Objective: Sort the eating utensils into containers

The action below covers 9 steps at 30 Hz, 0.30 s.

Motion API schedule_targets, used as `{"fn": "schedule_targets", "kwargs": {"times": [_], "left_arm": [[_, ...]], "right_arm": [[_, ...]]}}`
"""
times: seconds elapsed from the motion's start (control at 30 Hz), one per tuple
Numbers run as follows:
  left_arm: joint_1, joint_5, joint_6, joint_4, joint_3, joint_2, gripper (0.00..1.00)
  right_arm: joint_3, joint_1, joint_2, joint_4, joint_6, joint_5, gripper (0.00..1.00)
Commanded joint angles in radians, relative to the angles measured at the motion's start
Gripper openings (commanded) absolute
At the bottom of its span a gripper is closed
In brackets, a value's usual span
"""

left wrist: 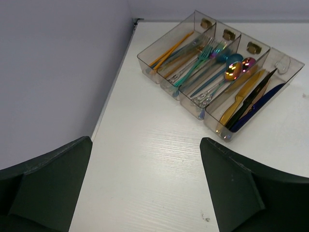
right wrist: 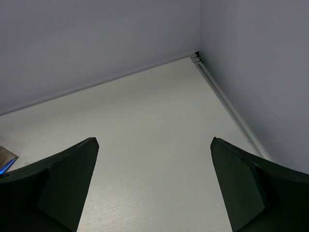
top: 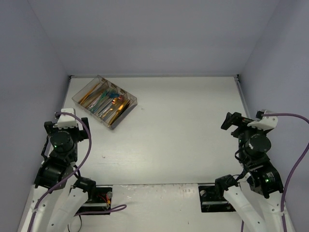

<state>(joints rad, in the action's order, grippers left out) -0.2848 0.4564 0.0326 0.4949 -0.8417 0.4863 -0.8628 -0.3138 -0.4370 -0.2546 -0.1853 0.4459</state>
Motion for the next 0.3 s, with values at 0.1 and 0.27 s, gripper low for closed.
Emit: {"fn": "schedule_targets", "kwargs": {"times": [0.1,0.27], "left_arm": [[0.006,-0.004,0.016,-0.118,0.086,-0.008,0.93],[0.006,-0.010,0.026,-0.117,0.081,0.017,0.93]], "right_arm": [[0.000,0.002,-0.014,0.052,0.012,0.046,1.00],[0.005,0.002,-0.007,0.054,0.006,0.047,1.00]]}}
